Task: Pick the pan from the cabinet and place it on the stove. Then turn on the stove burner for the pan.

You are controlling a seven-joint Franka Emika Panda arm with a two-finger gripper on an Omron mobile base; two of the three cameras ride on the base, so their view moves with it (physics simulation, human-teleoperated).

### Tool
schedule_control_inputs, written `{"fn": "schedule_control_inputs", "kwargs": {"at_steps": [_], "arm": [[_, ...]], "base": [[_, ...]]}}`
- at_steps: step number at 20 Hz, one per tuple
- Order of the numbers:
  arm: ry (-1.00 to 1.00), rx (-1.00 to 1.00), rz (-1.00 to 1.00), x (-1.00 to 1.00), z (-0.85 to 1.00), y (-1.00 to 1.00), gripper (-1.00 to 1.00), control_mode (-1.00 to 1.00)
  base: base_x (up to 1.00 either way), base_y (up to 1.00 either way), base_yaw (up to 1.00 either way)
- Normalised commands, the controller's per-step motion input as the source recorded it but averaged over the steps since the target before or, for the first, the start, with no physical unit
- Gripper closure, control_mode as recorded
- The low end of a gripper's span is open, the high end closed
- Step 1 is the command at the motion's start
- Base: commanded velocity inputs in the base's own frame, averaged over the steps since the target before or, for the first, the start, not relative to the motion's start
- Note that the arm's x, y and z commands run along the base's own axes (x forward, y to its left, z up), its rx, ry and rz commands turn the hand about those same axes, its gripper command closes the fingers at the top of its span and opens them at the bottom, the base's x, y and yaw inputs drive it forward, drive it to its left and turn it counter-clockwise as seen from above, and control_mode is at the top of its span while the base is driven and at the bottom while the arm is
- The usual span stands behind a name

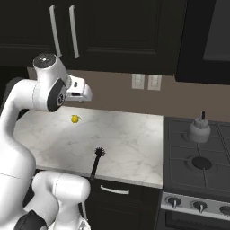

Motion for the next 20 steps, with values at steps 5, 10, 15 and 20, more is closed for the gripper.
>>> {"fn": "schedule_control_inputs", "kwargs": {"at_steps": [5, 10, 15, 20], "arm": [[-0.33, 0.0, 0.0, -0.03, 0.41, 0.04, -1.0, -1.0], [-0.23, 0.0, 0.0, 0.0, 0.67, 0.22, -1.0, -1.0], [-0.16, 0.0, -0.02, 0.01, 0.7, 0.23, -1.0, -1.0], [-0.12, 0.0, -0.02, 0.08, 0.63, 0.04, -1.0, -1.0]], "base": [[0.0, 0.0, 0.0], [0.0, 0.0, 0.0], [0.0, 0.0, 0.0], [0.0, 0.0, 0.0]]}}
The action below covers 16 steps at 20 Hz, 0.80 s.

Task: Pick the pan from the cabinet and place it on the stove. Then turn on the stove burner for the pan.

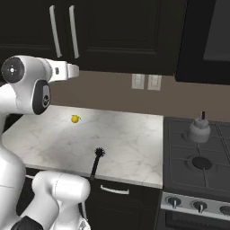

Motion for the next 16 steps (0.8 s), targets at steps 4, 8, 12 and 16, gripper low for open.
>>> {"fn": "schedule_control_inputs", "kwargs": {"at_steps": [4, 8, 12, 16], "arm": [[-0.13, 0.0, 0.0, 0.03, 0.53, 0.03, -1.0, -1.0], [-0.14, 0.01, 0.0, 0.07, 0.39, 0.14, -1.0, -1.0], [-0.15, 0.03, 0.0, 0.14, 0.32, 0.08, -1.0, -1.0], [-0.11, 0.03, 0.0, 0.29, 0.24, 0.01, -1.0, -1.0]], "base": [[0.0, 0.0, 0.0], [0.0, 0.0, 0.0], [0.0, 0.0, 0.0], [0.0, 0.0, 0.0]]}}
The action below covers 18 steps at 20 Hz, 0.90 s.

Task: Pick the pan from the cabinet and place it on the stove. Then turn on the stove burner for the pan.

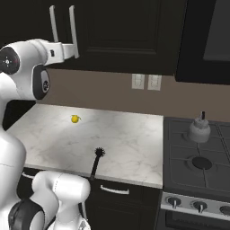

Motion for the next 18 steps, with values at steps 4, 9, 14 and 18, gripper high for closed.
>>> {"fn": "schedule_control_inputs", "kwargs": {"at_steps": [4, 9, 14, 18], "arm": [[-0.09, 0.01, 0.0, 0.41, 0.07, 0.01, -1.0, -1.0], [-0.05, 0.0, 0.0, 0.47, 0.01, 0.06, -1.0, -1.0], [-0.03, 0.0, 0.0, 0.41, 0.0, 0.01, -1.0, -1.0], [-0.03, 0.0, 0.0, 0.35, 0.0, 0.0, -1.0, -1.0]], "base": [[0.0, 0.0, 0.0], [0.0, 0.0, 0.0], [0.0, 0.0, 0.0], [0.0, 0.0, 0.0]]}}
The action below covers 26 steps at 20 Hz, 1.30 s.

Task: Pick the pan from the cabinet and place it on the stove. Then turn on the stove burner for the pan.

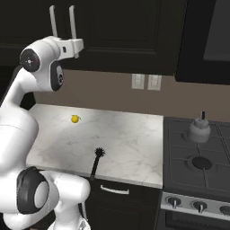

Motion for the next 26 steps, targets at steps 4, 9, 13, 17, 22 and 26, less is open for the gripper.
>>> {"fn": "schedule_control_inputs", "kwargs": {"at_steps": [4, 9, 13, 17, 22, 26], "arm": [[-0.01, 0.0, 0.0, 0.36, 0.0, 0.0, -1.0, -1.0], [0.0, 0.0, 0.0, 0.38, 0.0, 0.0, -1.0, -1.0], [0.0, 0.0, 0.0, 0.39, 0.0, 0.06, -1.0, -1.0], [0.0, 0.0, 0.0, 0.41, 0.0, 0.12, -1.0, -1.0], [0.0, 0.0, 0.0, 0.4, 0.0, 0.09, -1.0, -1.0], [0.0, 0.0, 0.0, 0.4, 0.0, 0.07, -1.0, -1.0]], "base": [[0.0, 0.0, 0.0], [0.0, 0.0, 0.0], [0.0, 0.0, 0.0], [0.0, 0.0, 0.0], [0.0, 0.0, 0.0], [0.0, 0.0, 0.0]]}}
